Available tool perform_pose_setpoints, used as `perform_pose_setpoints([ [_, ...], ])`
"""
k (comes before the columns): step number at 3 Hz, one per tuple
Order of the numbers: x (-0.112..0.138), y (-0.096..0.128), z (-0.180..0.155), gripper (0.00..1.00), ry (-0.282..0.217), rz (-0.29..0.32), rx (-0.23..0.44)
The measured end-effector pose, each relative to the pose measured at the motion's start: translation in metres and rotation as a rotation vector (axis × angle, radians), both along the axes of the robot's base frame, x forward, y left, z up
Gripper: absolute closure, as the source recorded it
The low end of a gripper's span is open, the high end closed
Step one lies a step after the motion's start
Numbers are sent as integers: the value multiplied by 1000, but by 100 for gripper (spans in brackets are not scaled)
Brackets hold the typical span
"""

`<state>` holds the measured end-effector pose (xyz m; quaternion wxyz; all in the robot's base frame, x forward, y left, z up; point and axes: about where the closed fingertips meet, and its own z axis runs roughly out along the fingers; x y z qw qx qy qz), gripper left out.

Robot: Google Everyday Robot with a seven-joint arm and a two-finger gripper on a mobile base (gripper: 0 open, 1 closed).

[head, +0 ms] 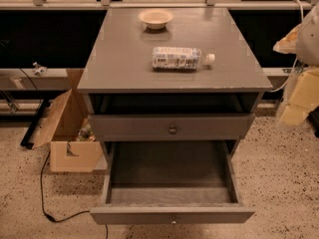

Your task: Place blue plastic bottle into middle drawer

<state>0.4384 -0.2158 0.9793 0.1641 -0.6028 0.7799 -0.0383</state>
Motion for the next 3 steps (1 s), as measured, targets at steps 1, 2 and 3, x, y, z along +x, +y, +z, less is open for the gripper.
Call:
perform_pose_setpoints([
  [1, 0, 0, 0, 0, 0, 0, 0],
  [2, 17, 5, -3, 0, -24, 21, 63],
  [3, 65, 18, -5, 0, -79, 64, 205],
])
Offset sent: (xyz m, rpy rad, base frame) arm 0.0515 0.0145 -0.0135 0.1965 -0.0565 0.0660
